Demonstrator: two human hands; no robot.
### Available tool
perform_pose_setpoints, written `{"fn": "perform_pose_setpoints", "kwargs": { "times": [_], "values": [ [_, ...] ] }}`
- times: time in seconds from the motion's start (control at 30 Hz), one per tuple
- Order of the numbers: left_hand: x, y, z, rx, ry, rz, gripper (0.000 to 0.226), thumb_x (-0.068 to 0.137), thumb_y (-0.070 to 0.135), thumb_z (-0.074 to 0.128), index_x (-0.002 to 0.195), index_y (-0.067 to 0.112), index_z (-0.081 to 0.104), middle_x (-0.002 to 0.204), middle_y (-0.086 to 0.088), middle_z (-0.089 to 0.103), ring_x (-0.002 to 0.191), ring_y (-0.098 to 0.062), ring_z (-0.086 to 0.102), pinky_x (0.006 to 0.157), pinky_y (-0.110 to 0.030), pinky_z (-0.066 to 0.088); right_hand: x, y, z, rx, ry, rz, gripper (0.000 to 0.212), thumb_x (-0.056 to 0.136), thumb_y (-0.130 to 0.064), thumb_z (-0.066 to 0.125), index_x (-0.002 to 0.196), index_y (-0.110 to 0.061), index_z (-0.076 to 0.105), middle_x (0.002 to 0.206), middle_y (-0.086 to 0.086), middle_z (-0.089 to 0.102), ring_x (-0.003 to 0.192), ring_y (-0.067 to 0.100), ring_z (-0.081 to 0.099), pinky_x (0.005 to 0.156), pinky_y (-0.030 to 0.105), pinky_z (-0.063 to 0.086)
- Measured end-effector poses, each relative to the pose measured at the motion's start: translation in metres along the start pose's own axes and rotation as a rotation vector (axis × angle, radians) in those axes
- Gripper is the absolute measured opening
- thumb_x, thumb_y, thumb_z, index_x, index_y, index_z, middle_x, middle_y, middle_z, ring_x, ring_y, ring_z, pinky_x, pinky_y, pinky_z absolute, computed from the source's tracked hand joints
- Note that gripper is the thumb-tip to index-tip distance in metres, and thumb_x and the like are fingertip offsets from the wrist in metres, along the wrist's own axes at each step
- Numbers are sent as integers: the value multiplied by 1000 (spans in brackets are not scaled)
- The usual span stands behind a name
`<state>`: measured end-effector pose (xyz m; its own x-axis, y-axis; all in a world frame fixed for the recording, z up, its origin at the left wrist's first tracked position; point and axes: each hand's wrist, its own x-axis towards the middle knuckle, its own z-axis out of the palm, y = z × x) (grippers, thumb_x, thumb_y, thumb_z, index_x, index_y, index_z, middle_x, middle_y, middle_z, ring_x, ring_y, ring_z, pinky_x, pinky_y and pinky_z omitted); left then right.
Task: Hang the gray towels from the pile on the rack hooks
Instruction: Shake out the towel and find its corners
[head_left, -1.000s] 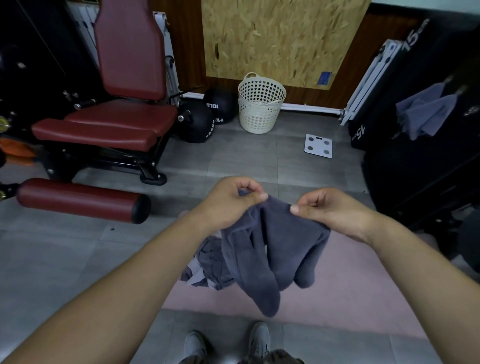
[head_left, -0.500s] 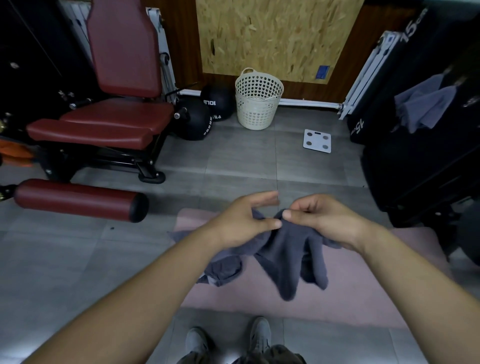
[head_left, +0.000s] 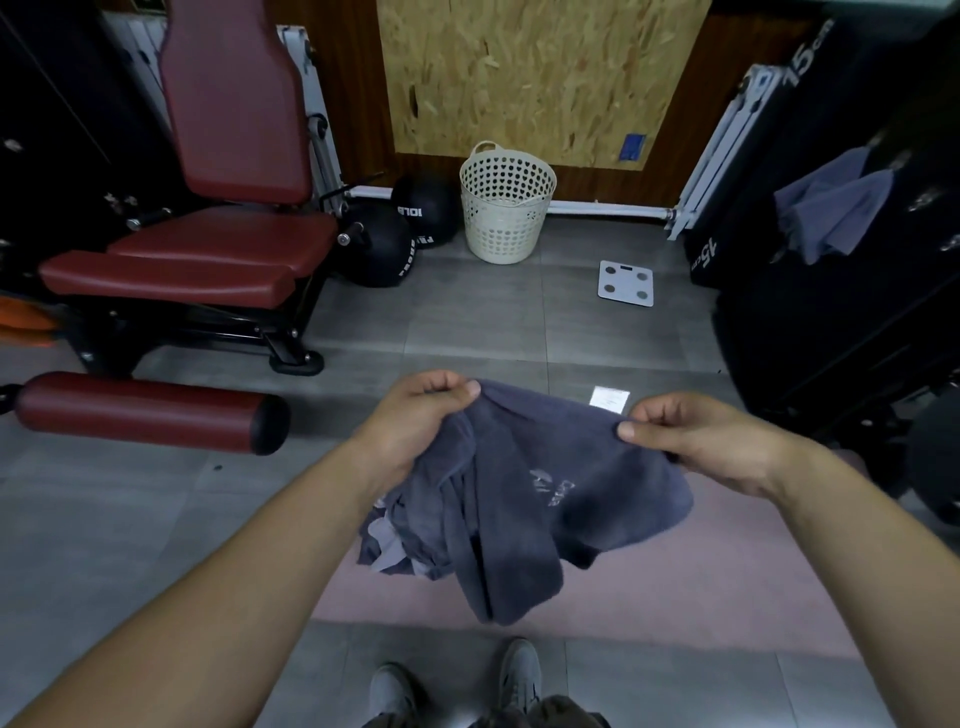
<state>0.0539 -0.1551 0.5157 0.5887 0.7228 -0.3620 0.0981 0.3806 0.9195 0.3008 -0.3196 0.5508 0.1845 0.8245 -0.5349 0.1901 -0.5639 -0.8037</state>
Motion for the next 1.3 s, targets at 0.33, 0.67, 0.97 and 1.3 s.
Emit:
{"fn": "perform_pose_setpoints", "kwargs": {
  "times": [0.33, 0.67, 0.97, 1.3],
  "values": [
    [10, -8, 2, -99, 248, -1, 20, 95, 16, 67, 76, 13, 62, 73, -8, 60, 76, -22, 58, 78, -35, 52, 2, 8, 20, 30, 210, -47, 25, 97, -29, 63, 93, -5, 57, 51, -1, 51, 44, 13, 39, 44, 26, 32],
    [-5, -19, 31, -132, 168, -50, 25, 90, -13, 47, 80, 8, 56, 66, -7, 58, 66, -20, 55, 64, -29, 45, 4, -14, 51, 536, -113, -262, 49, 74, -14, 83, 119, -3, 67, 109, 26, 71, 96, 35, 73, 78, 32, 59],
    [-15, -25, 34, -184, 88, 8, 14, 86, 7, 75, 97, -1, 71, 89, -18, 73, 78, -24, 69, 63, -29, 55, -3, -33, 59, 176, 69, -331, 17, 91, 7, 64, 96, -8, 71, 82, 13, 75, 73, 16, 70, 73, 27, 60],
    [-25, -24, 43, -312, 11, -41, 25, 95, 6, 62, 115, -10, 64, 104, -26, 68, 99, -34, 64, 92, -40, 51, -7, -35, 62, -21, 152, -418, 13, 94, -5, 64, 86, -12, 72, 75, 9, 73, 71, 15, 68, 71, 27, 54]
  ]
}}
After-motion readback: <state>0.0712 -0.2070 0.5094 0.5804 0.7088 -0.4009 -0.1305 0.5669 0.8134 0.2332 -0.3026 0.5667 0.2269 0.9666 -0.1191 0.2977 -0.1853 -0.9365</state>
